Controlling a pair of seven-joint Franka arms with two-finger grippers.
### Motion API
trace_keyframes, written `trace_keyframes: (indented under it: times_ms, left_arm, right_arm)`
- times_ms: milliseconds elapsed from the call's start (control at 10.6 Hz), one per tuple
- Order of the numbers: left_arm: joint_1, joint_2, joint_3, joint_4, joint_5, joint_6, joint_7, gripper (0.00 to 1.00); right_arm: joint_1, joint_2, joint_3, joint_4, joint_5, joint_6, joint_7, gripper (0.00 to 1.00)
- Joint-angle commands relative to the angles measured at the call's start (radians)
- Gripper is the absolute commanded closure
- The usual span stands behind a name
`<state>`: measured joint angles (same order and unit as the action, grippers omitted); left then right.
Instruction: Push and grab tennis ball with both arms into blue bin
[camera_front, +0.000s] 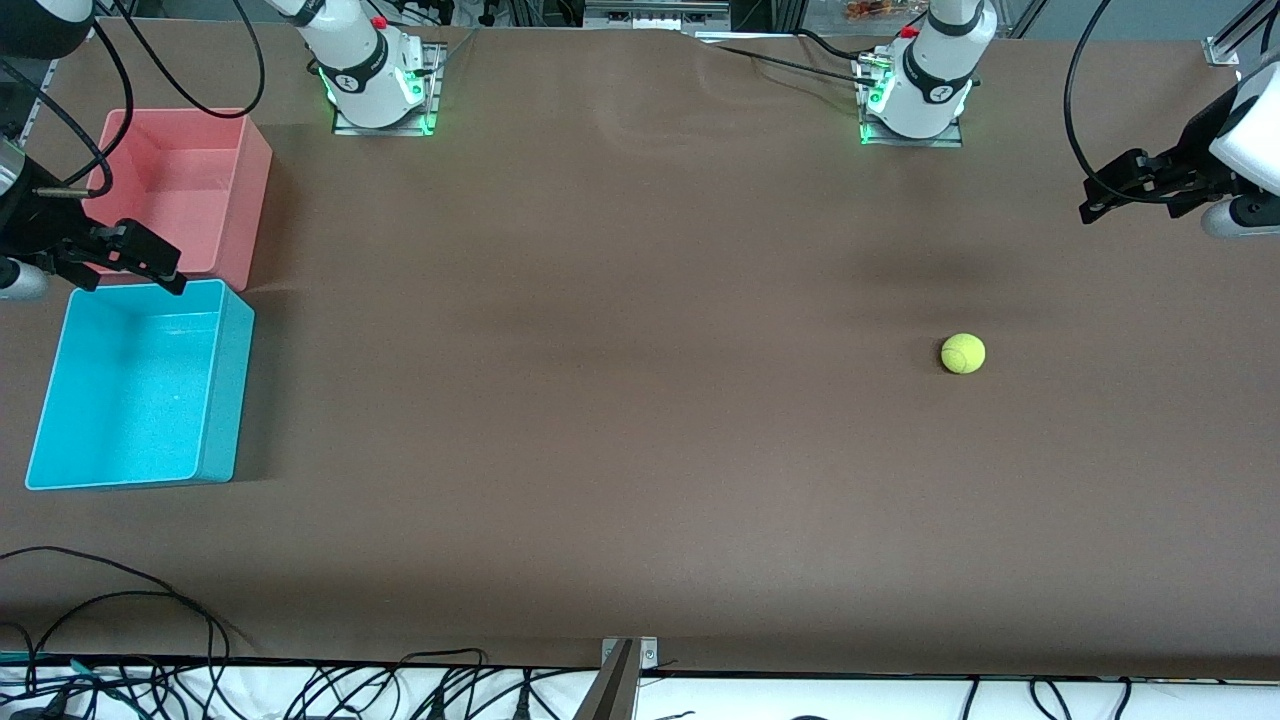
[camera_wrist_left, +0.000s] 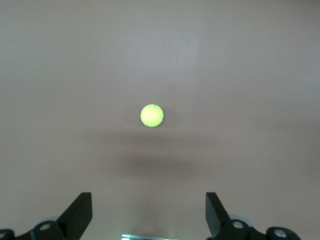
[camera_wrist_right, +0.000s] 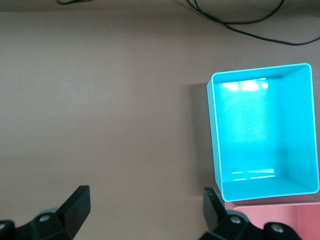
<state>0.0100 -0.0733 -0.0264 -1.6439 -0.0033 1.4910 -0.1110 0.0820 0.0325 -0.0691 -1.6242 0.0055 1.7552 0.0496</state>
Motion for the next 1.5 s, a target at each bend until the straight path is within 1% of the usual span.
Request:
trace_keyframes:
  times_ms: [0, 188, 282, 376, 470, 658, 846, 1034, 1222, 1410]
  left_arm:
    - [0.005, 0.007, 0.0, 0.013, -0.001, 0.009, 0.019, 0.0]
    - [0.005, -0.006, 0.0, -0.013, -0.003, 0.026, 0.019, 0.0]
    - [0.005, -0.017, 0.002, -0.049, -0.003, 0.06, 0.017, 0.0]
    - [0.007, -0.037, 0.002, -0.113, -0.001, 0.113, 0.017, 0.0]
    - [0.007, -0.058, 0.002, -0.158, -0.001, 0.156, 0.017, 0.0]
    - [0.008, -0.066, 0.003, -0.166, 0.0, 0.189, 0.017, 0.0]
    - [0.018, -0.062, 0.009, -0.2, 0.0, 0.212, 0.017, 0.0]
    - [0.031, -0.045, 0.02, -0.278, 0.0, 0.323, 0.019, 0.0]
    - [0.031, -0.043, 0.031, -0.29, 0.0, 0.327, 0.011, 0.0]
    - [0.031, -0.034, 0.032, -0.326, -0.001, 0.33, 0.017, 0.0]
  right_arm:
    - [0.002, -0.006, 0.006, 0.012, -0.015, -0.013, -0.007, 0.0]
    - [0.001, -0.005, 0.006, 0.012, -0.012, -0.013, -0.007, 0.0]
    - [0.001, -0.005, 0.006, 0.012, -0.012, -0.013, -0.01, 0.0]
    - [-0.001, -0.005, 0.005, 0.012, -0.01, -0.013, -0.011, 0.0]
    - [-0.001, -0.005, 0.005, 0.012, -0.01, -0.013, -0.01, 0.0]
    - [-0.001, -0.005, 0.005, 0.012, -0.012, -0.013, -0.008, 0.0]
    - [-0.001, -0.005, 0.005, 0.012, -0.012, -0.013, -0.01, 0.0]
    - [-0.001, -0.005, 0.005, 0.01, -0.012, -0.013, -0.01, 0.0]
    - [-0.001, -0.005, 0.005, 0.012, -0.01, -0.013, -0.008, 0.0]
    - [-0.001, -0.005, 0.005, 0.012, -0.01, -0.013, -0.008, 0.0]
